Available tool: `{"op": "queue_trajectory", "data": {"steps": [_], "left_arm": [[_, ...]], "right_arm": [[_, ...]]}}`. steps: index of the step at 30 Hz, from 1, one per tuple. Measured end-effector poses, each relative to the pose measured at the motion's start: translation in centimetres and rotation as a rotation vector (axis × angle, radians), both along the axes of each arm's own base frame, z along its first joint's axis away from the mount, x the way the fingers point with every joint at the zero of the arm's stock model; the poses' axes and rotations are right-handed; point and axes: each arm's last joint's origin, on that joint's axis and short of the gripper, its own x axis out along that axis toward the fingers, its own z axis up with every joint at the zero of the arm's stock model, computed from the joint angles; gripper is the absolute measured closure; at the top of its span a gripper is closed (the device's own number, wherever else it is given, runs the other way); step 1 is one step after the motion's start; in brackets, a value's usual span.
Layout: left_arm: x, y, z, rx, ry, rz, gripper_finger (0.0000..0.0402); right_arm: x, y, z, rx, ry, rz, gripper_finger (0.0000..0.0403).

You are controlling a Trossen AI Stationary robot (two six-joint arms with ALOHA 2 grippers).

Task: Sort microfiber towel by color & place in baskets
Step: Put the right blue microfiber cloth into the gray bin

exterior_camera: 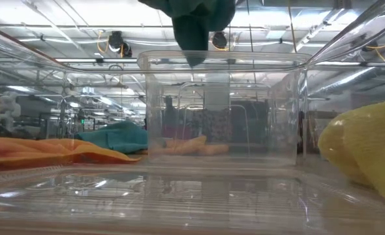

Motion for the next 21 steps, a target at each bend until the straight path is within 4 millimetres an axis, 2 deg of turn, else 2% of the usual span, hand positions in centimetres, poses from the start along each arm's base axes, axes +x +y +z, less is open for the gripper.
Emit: {"op": "queue_trajectory", "data": {"steps": [13, 17, 21], "left_arm": [[0.1, -0.2, 0.3, -0.020, -0.025, -0.047, 0.0361], [0.1, -0.6, 0.2, -0.057, -0.005, -0.148, 0.0321], [0.0, -1.2, 0.2, -0.087, 0.006, -0.239, 0.0253]], "right_arm": [[0.7, -1.9, -0.8, 0.135, 0.035, -0.043, 0.0089], [0.8, -2.0, -1.0, 0.166, 0.049, -0.001, 0.0090], [0.8, -1.8, -1.0, 0.177, 0.059, 0.033, 0.0094]]}}
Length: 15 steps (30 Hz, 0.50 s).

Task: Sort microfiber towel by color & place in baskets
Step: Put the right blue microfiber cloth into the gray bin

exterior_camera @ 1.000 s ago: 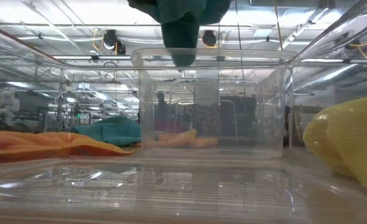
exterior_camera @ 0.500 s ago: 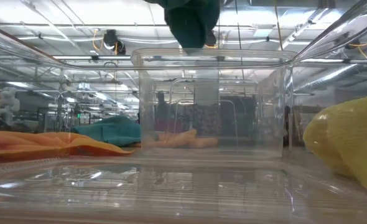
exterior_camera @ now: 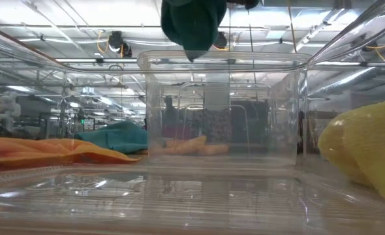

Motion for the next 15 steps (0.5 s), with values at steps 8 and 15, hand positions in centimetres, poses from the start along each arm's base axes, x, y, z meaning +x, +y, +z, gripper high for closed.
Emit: {"op": "queue_trajectory", "data": {"steps": [8, 15], "left_arm": [[-0.22, -0.50, 0.01, -0.003, 0.000, -0.024, 0.0124], [-0.31, -0.58, -0.12, 0.005, 0.014, -0.025, 0.0087]], "right_arm": [[0.13, -0.15, -0.01, 0.012, 0.003, 0.032, 0.0199], [0.21, -0.32, -0.01, -0.025, 0.013, 0.042, 0.0325]]}}
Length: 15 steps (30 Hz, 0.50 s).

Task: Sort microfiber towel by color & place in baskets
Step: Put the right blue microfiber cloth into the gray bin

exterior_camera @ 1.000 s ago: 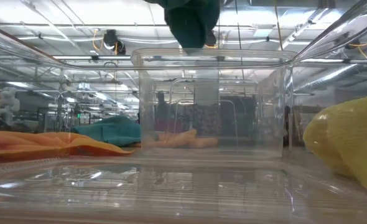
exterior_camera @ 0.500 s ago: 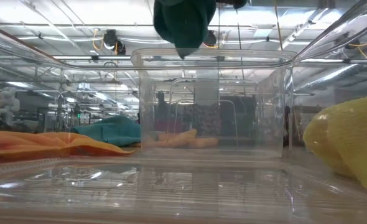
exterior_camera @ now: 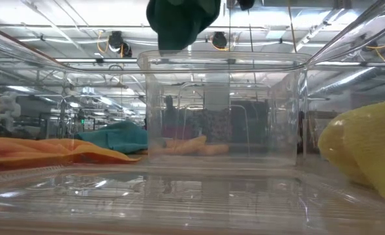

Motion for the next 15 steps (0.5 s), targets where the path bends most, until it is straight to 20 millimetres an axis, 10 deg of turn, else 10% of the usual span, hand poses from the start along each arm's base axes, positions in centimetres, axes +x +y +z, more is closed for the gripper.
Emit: {"op": "queue_trajectory", "data": {"steps": [6, 15], "left_arm": [[-0.7, -0.7, -0.4, 0.063, 0.028, 0.044, 0.0086], [-2.5, -1.9, 0.3, 0.111, 0.023, 0.069, 0.0085]], "right_arm": [[-0.2, 0.2, 0.1, -0.028, 0.007, 0.014, 0.0393], [-0.8, 0.8, 0.2, -0.033, 0.019, -0.004, 0.0373]]}}
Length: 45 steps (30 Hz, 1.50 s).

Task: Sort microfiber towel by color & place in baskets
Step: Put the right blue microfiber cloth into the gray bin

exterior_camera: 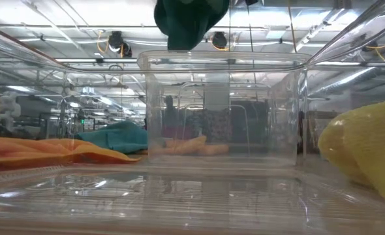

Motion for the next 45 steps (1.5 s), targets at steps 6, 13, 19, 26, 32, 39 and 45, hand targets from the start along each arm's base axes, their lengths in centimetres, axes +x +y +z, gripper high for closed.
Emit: {"op": "queue_trajectory", "data": {"steps": [6, 13, 19, 26, 32, 39, 45], "left_arm": [[-1.0, 0.0, 0.4, 0.016, -0.020, 0.085, 0.0085], [-0.9, 0.6, 0.6, 0.058, -0.072, 0.249, 0.0085], [-0.3, 1.5, 0.7, 0.058, -0.077, 0.286, 0.0085], [0.3, 2.3, 0.8, -0.003, -0.105, 0.326, 0.0085], [0.5, 1.8, 0.8, -0.119, -0.077, 0.171, 0.0085], [0.5, 1.4, 1.1, -0.187, -0.099, 0.130, 0.0089], [0.5, 1.2, 1.1, -0.206, -0.086, 0.084, 0.0089]], "right_arm": [[-1.1, 1.3, 0.8, 0.018, -0.037, 0.001, 0.0383], [-2.9, 3.0, 1.6, -0.047, -0.085, -0.158, 0.0383], [-3.6, 3.7, 1.7, -0.083, -0.103, -0.246, 0.0383], [-3.7, 3.7, 1.7, -0.095, -0.098, -0.243, 0.0376], [-3.7, 3.7, 1.6, -0.109, -0.089, -0.236, 0.0378], [-3.8, 3.8, 1.1, -0.102, -0.059, -0.236, 0.0378], [-4.4, 4.6, 1.2, -0.096, -0.064, -0.207, 0.0378]]}}
